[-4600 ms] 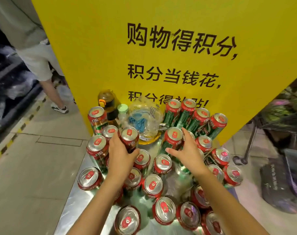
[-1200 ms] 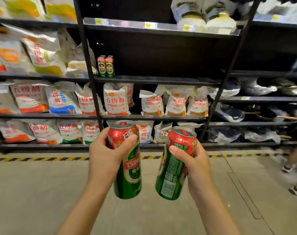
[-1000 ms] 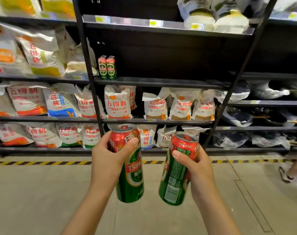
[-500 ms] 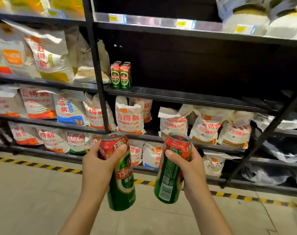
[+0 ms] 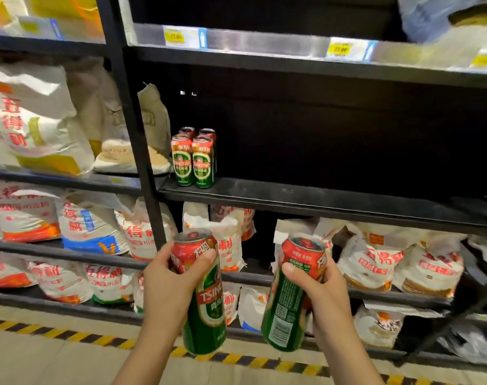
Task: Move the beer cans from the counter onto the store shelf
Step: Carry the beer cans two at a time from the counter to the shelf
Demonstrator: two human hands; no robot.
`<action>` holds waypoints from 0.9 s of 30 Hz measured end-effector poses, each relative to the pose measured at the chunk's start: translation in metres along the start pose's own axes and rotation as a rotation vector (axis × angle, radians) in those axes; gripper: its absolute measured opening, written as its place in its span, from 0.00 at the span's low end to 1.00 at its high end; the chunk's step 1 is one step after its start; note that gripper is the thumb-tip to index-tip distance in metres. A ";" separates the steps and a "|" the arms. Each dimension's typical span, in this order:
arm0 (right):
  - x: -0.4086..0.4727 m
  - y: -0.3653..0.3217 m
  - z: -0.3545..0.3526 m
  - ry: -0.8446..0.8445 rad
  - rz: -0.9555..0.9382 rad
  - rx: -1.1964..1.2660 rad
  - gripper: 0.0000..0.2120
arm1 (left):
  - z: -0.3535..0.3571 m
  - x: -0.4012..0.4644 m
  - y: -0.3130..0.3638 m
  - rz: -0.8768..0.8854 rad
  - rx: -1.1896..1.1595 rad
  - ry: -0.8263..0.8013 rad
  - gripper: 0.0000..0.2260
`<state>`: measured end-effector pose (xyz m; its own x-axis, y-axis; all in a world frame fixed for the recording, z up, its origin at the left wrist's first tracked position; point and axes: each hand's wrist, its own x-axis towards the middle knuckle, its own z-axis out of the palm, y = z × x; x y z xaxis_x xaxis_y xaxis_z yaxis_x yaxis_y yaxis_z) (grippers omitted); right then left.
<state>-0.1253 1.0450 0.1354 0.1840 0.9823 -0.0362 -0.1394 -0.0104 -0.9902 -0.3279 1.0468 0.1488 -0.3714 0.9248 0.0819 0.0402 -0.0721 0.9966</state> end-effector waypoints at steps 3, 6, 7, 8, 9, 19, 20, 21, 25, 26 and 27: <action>0.046 0.000 0.010 0.043 -0.024 0.002 0.33 | 0.022 0.053 -0.001 0.037 0.020 -0.078 0.10; 0.082 0.002 0.018 0.081 -0.029 -0.002 0.30 | 0.040 0.093 -0.004 0.053 0.036 -0.101 0.10; 0.093 0.002 0.020 0.083 -0.027 -0.001 0.29 | 0.045 0.103 -0.005 0.051 0.033 -0.103 0.10; 0.103 0.002 0.022 0.082 -0.025 0.001 0.29 | 0.049 0.113 -0.005 0.045 0.031 -0.104 0.10; 0.114 0.003 0.025 0.080 -0.023 0.003 0.29 | 0.052 0.122 -0.006 0.039 0.028 -0.102 0.10; 0.232 0.000 0.058 0.048 -0.079 0.030 0.31 | 0.080 0.212 -0.007 0.067 0.041 -0.068 0.15; 0.246 -0.001 0.061 0.045 -0.092 0.021 0.32 | 0.088 0.222 -0.007 0.078 0.045 -0.075 0.16; 0.261 -0.002 0.063 0.042 -0.107 0.012 0.33 | 0.096 0.233 -0.007 0.090 0.052 -0.082 0.17; 0.318 -0.001 0.067 0.006 -0.157 -0.025 0.35 | 0.134 0.276 -0.011 0.156 0.063 -0.074 0.17; 0.332 0.000 0.067 -0.003 -0.164 -0.036 0.36 | 0.144 0.286 -0.013 0.164 0.061 -0.071 0.17; 0.343 0.000 0.068 -0.009 -0.171 -0.043 0.36 | 0.152 0.295 -0.015 0.166 0.058 -0.069 0.18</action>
<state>-0.1285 1.3951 0.1318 0.1930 0.9720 0.1340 -0.0646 0.1488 -0.9868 -0.2973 1.3776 0.1566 -0.2905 0.9257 0.2422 0.1501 -0.2059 0.9670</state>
